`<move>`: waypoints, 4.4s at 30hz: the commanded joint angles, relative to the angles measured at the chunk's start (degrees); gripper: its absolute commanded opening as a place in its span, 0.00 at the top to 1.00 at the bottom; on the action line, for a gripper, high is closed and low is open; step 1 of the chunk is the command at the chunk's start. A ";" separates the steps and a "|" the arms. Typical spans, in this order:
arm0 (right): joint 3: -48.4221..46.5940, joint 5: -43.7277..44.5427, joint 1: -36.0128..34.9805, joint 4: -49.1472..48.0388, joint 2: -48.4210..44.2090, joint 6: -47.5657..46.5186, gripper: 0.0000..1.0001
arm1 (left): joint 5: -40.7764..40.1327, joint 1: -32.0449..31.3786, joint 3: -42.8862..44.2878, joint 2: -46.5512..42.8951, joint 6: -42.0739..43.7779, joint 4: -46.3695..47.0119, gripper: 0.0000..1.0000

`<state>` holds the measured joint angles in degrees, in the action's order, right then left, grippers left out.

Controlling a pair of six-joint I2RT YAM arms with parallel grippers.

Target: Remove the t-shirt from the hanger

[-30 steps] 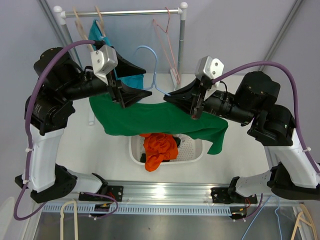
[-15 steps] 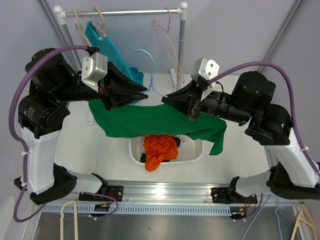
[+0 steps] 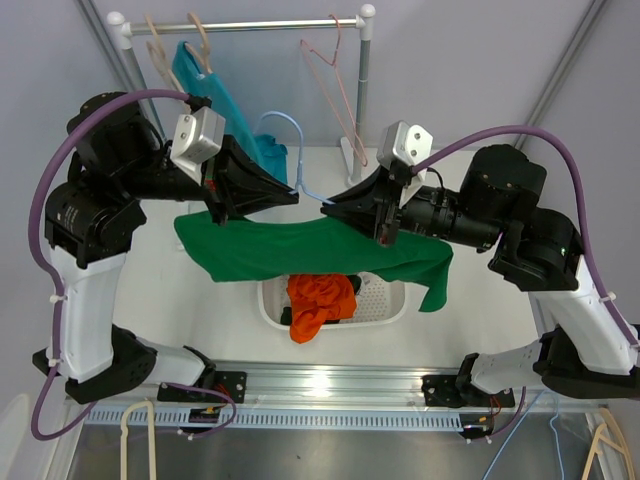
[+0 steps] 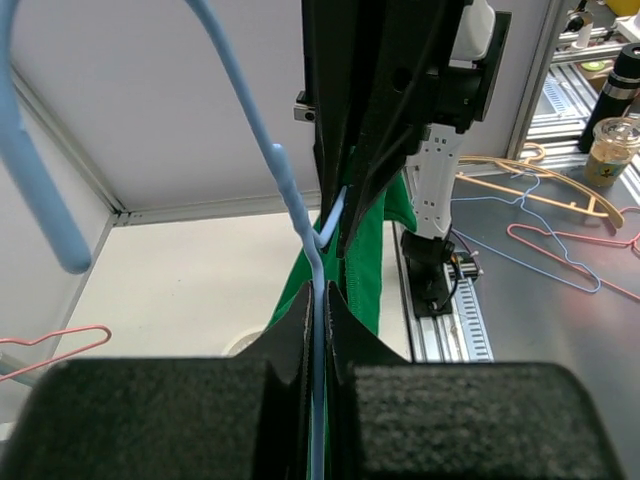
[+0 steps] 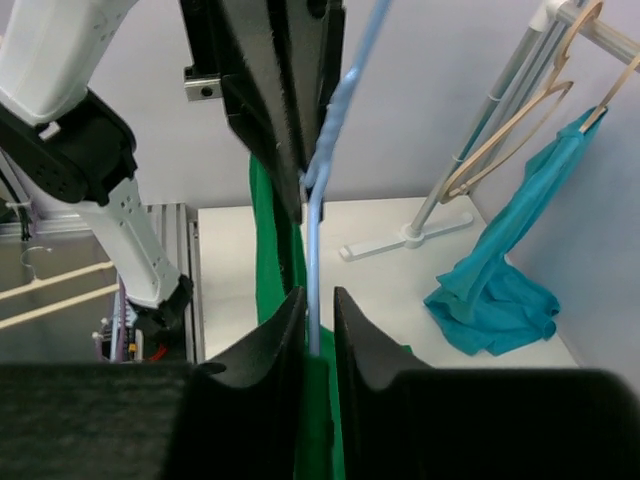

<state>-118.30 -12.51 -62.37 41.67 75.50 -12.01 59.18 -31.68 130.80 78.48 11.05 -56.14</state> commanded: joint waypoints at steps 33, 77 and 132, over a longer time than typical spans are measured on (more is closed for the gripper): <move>22.67 4.17 16.48 -6.95 -18.29 6.30 0.03 | 2.60 11.72 -1.95 -6.76 -3.66 7.18 0.99; 24.52 -2.01 19.74 -1.24 -17.50 10.51 1.00 | -8.07 24.74 -6.78 -10.09 -10.26 16.32 0.99; 26.03 14.25 12.80 -16.71 -10.12 18.08 1.00 | -22.61 26.94 -4.43 -9.22 -24.23 28.99 0.99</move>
<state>-85.36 -0.58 -49.65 29.34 66.00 9.04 38.85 -5.26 122.85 68.25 -10.59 -27.83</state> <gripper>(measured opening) 0.009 0.014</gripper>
